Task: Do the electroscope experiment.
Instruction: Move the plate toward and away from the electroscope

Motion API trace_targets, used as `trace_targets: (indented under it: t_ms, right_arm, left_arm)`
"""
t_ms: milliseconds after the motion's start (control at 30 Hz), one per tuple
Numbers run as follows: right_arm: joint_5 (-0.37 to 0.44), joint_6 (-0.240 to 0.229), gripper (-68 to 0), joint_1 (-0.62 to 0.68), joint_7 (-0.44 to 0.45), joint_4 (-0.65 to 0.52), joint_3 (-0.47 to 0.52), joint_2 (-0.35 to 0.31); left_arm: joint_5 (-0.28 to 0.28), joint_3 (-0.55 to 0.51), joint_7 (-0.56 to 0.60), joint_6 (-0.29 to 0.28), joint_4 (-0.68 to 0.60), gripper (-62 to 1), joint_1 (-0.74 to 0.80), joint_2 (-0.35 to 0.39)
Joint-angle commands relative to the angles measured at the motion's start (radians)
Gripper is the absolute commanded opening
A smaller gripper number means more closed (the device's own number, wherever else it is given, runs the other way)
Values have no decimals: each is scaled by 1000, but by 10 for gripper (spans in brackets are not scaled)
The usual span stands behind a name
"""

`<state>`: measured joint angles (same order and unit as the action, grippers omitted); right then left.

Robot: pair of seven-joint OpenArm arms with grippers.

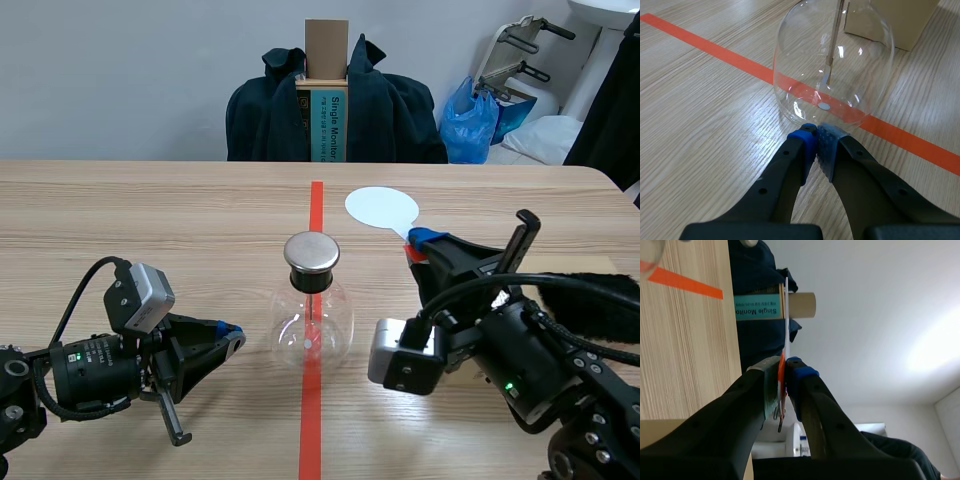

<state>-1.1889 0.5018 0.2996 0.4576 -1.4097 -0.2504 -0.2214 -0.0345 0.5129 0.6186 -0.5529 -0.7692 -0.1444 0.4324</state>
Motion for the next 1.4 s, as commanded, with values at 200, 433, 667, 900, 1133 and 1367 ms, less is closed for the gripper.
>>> trace_targets:
  t_ms: [200,433,667,900,1133,1367]
  right_arm:
    - [6,14,-667,-14,-19,-7,4,-1]
    - [-17,14,-667,-14,104,-7,4,-3]
    - [-17,15,-667,-15,229,-7,4,-3]
    - [-17,15,-667,-15,317,-7,4,-3]
    - [-17,33,-667,-14,357,-7,4,-3]
    - [-17,33,-667,-14,357,-7,4,-3]
  left_arm:
    - [6,-5,13,-2,-11,-582,-5,-2]
    - [6,-5,13,-2,-11,-582,-5,-2]
    - [6,-5,13,-2,-11,-582,-5,-2]
    - [6,-5,13,-2,-11,-582,-5,-2]
    - [7,-5,13,-2,-11,-582,-5,-2]
    - [7,-5,13,-2,-11,-582,-5,-2]
